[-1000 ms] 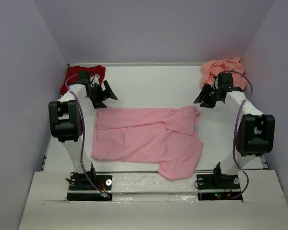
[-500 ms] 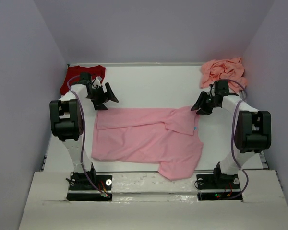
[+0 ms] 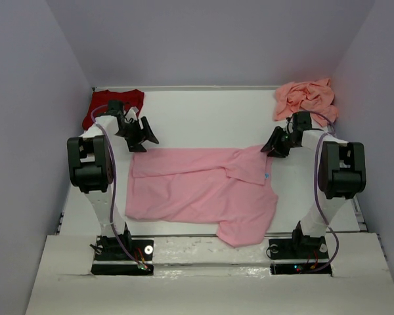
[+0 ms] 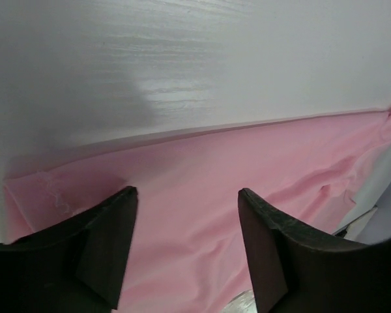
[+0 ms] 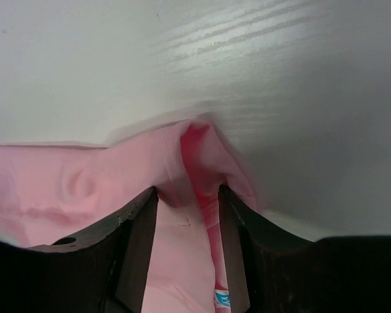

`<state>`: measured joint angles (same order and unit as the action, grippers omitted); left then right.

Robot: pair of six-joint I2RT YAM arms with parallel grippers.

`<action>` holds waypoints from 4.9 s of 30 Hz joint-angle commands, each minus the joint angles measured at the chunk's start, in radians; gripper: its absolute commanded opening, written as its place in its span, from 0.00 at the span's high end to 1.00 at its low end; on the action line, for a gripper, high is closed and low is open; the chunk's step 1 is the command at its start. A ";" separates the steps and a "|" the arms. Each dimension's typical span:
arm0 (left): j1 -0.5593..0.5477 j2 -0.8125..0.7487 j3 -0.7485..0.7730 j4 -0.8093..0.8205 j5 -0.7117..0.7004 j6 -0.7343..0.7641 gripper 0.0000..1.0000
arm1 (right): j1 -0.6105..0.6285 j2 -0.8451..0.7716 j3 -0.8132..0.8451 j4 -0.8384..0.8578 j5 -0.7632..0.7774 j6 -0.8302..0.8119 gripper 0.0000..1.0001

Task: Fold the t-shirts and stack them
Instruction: Fold the tshirt

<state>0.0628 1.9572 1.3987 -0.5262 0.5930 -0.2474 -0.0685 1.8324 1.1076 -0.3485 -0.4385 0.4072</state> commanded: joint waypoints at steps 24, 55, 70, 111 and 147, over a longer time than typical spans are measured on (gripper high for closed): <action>0.005 0.138 0.062 -0.186 -0.268 0.027 1.00 | -0.008 0.061 0.084 0.054 -0.049 0.002 1.00; 0.026 0.180 0.086 -0.172 -0.289 -0.010 1.00 | -0.045 -0.019 0.087 -0.038 -0.020 -0.019 0.65; 0.008 0.266 0.318 -0.192 -0.179 -0.035 1.00 | -0.045 -0.029 0.020 -0.024 -0.059 -0.018 0.65; -0.014 0.125 0.430 -0.222 -0.059 -0.058 0.77 | 0.045 0.096 0.049 0.077 -0.105 0.053 1.00; 0.255 -0.090 -0.273 0.407 0.211 -0.242 0.43 | 0.045 0.100 0.057 0.075 -0.112 0.005 1.00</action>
<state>0.3183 1.8210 1.1248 -0.1940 0.7330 -0.4770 -0.0311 1.9366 1.1507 -0.2970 -0.5728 0.4404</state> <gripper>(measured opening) 0.568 0.010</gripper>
